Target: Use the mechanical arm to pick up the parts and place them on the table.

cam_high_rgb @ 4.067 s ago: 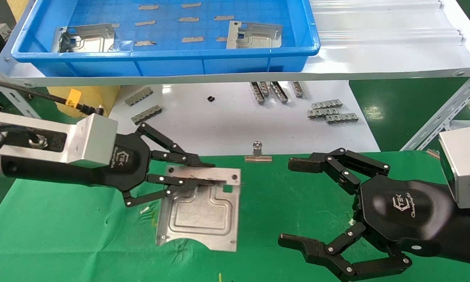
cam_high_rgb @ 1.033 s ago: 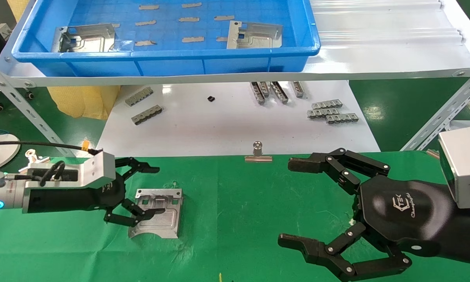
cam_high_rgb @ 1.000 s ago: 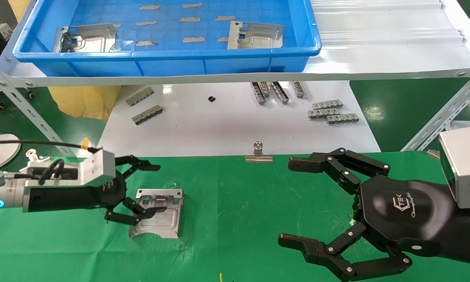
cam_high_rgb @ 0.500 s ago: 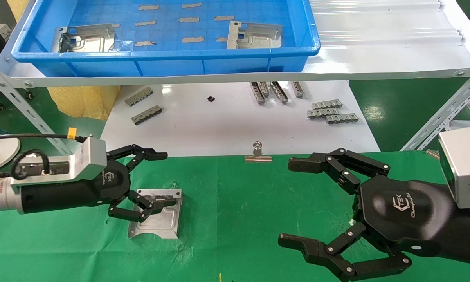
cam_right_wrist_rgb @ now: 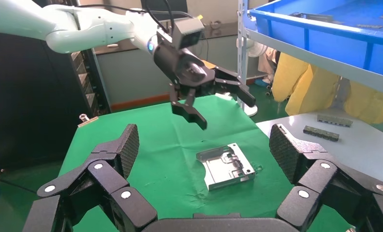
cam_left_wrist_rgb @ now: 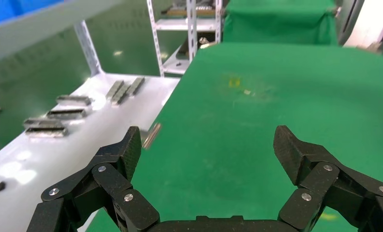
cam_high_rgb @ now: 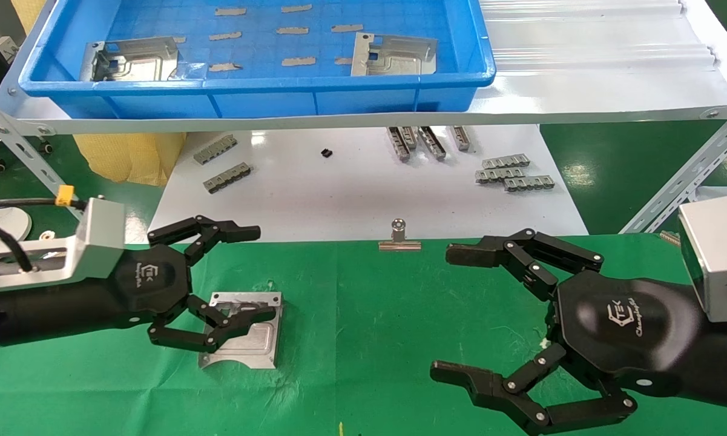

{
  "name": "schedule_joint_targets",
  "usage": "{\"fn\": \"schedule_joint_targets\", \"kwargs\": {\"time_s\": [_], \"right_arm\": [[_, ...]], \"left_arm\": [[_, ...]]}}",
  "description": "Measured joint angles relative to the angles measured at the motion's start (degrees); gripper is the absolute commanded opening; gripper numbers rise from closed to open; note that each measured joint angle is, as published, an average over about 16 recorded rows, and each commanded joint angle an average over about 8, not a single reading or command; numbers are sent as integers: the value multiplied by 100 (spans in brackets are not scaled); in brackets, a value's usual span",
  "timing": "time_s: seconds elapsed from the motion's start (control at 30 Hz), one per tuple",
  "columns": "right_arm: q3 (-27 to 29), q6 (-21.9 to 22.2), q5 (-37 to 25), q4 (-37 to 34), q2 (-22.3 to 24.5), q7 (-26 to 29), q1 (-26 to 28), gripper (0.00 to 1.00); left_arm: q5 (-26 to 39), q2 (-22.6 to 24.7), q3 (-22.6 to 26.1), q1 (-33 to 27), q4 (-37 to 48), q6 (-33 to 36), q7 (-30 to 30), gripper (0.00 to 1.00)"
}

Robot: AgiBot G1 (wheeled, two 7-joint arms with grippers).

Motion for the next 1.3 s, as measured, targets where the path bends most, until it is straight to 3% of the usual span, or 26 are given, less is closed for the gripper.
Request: {"fn": "schedule_joint_targets", "kwargs": {"time_s": [0.77, 1.3], "right_arm": [[0, 1, 0, 0, 0, 0, 0, 100], [0, 2, 1, -1, 0, 0, -1, 100]], "left_arm": [[-899, -863, -1188, 1360, -2802, -142, -1887, 100], [-1039, -990, -1361, 1560, -3205, -166, -2125, 100]]}}
